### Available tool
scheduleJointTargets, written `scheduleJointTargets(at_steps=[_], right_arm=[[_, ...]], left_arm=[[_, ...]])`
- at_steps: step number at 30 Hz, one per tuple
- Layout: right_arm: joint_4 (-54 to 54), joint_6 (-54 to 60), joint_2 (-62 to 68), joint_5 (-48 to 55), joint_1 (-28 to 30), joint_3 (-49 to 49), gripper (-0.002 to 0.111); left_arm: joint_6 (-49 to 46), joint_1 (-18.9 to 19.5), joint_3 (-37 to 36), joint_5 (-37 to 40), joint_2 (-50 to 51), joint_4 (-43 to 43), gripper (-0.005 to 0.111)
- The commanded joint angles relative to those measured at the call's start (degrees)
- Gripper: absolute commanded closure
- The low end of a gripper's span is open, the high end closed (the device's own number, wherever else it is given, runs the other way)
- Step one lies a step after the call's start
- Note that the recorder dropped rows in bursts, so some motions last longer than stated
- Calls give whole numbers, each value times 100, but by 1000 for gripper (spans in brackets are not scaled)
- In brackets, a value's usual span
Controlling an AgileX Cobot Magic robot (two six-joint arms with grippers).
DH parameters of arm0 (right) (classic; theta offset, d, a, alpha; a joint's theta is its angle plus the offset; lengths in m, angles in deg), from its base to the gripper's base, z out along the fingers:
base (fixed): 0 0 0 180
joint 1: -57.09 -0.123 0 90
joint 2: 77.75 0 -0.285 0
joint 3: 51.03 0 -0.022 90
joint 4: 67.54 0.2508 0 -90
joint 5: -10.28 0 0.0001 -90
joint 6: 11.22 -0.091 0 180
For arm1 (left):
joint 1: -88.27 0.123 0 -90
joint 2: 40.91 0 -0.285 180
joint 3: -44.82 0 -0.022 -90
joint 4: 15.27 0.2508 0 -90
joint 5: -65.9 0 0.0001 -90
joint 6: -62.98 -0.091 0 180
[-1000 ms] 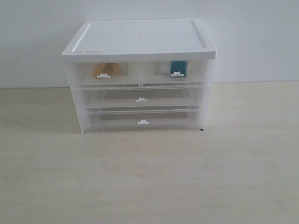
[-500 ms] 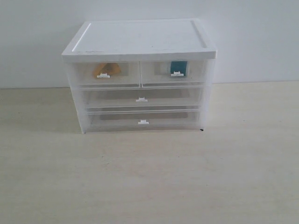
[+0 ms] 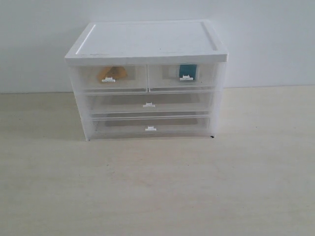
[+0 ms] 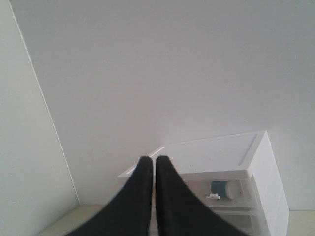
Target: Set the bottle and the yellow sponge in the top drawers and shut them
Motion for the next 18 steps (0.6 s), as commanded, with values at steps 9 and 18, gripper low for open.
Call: scheduleJointTargets(at_steps=[9,18], right_arm=[[2580,3147,-36,-332,2593,54,108],[2580,2950,-36,-1144,3132,1205,108]], left_arm=[[-13,12,-20,-6,-7,0,103],[-13,12,-20,-6,-7,0,103]])
